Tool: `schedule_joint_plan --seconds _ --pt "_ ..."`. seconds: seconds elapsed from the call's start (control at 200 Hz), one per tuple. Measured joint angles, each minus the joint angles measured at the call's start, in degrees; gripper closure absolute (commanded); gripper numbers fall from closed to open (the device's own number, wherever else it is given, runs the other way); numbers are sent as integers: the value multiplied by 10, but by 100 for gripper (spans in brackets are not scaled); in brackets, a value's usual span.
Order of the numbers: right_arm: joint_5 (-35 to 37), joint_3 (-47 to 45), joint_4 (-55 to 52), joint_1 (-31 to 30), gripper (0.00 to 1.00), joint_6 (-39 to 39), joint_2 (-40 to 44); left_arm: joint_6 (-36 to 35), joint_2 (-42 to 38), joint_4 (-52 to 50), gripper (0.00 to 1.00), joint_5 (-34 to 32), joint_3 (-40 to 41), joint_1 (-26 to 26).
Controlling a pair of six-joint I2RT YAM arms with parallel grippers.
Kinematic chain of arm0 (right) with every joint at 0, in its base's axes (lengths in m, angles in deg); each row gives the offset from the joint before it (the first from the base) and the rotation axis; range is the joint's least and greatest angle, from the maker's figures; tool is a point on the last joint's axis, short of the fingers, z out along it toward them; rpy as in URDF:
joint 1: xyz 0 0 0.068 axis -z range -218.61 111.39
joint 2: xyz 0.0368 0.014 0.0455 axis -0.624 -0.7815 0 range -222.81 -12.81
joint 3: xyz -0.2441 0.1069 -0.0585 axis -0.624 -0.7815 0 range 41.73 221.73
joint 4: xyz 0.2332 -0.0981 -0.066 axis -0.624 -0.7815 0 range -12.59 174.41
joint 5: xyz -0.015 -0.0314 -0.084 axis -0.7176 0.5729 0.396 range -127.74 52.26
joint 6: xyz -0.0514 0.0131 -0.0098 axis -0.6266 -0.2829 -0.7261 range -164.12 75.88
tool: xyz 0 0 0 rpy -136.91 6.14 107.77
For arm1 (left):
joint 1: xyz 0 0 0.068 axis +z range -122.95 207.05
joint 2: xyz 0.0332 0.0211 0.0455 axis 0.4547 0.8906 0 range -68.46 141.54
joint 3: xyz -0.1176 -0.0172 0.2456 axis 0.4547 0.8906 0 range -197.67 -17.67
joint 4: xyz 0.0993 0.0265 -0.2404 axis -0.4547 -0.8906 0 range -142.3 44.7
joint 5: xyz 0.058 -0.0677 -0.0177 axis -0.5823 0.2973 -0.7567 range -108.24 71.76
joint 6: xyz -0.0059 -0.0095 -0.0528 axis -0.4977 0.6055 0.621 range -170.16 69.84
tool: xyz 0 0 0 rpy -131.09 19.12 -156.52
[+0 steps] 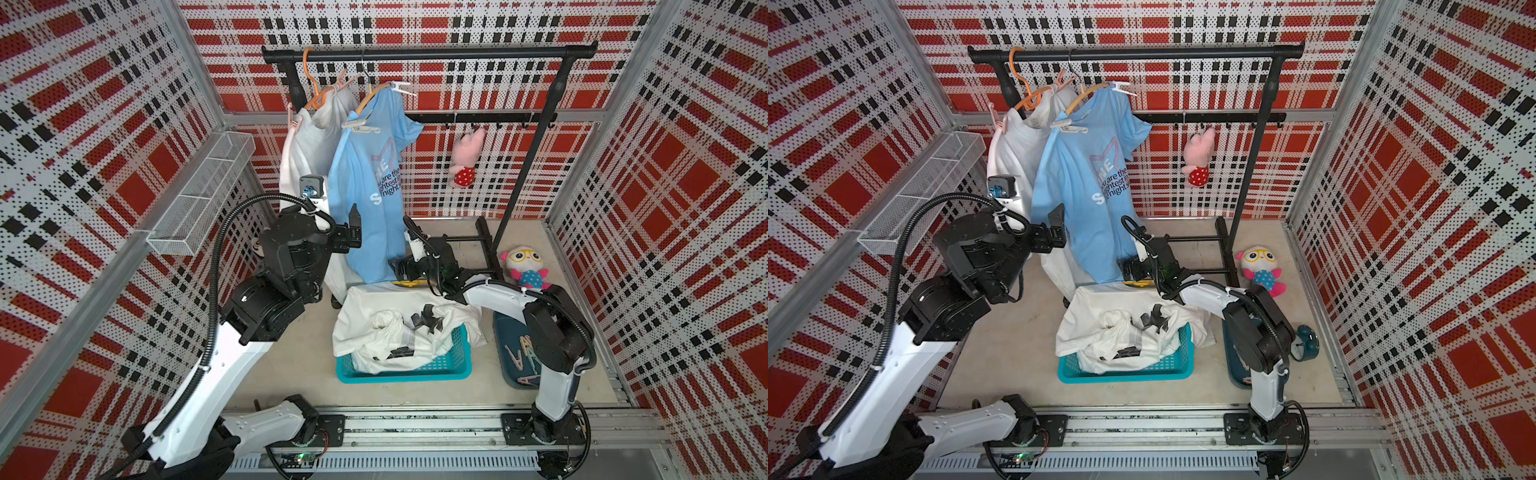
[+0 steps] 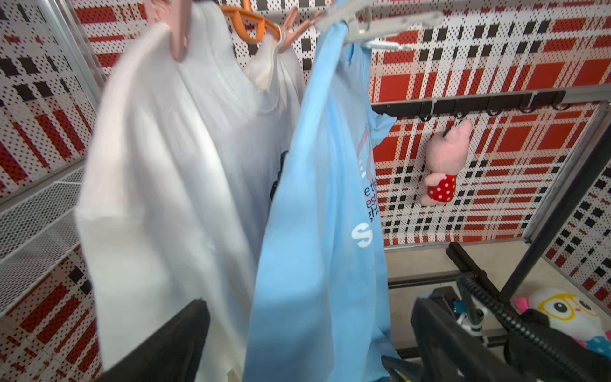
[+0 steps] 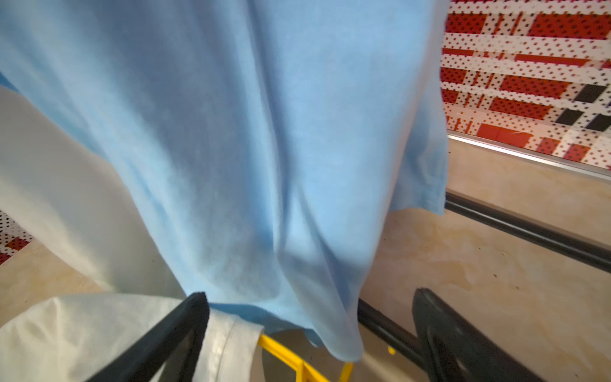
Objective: Use clothespins to secure the t-shirt on both sides of the hanger
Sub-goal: Hang the hanger on the clothesline, then pick up the hanger from the basket.
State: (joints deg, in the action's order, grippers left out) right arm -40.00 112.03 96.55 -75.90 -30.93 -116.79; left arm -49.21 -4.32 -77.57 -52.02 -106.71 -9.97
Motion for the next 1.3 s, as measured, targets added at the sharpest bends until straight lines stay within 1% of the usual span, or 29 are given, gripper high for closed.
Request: schedule_joint_plan --seconds 0.065,0.155,0.246,0.351,0.401,0.496,0.646,0.757,0.882,1.002,1.143,1.303 --pt "3 -14 -15 6 0 10 36 5 -3 2 2 12 19 12" --pt "5 -16 -45 19 0 28 82 18 -16 2 2 44 51 41" --pt "4 -12 -96 35 0 44 124 29 -35 7 2 78 85 65" --pt "-6 0 -169 57 4 63 147 43 -54 10 2 114 123 79" --pt "-15 6 -205 70 6 72 147 50 -59 13 2 131 140 82" --pt "-29 19 -282 96 7 87 136 61 -59 14 2 163 174 85" --pt "-52 58 -391 140 3 108 80 79 -47 15 2 203 221 97" --pt "-67 57 -441 166 2 129 56 94 -44 22 2 229 258 105" --pt "-63 33 -456 180 0 153 64 104 -42 28 2 239 289 112" --pt "-46 -14 -447 181 0 198 102 113 -40 42 2 251 309 127" --pt "-35 -63 -413 191 0 261 153 120 -34 56 2 263 314 132" --pt "-31 -111 -370 203 0 339 186 124 -31 65 2 265 315 133"
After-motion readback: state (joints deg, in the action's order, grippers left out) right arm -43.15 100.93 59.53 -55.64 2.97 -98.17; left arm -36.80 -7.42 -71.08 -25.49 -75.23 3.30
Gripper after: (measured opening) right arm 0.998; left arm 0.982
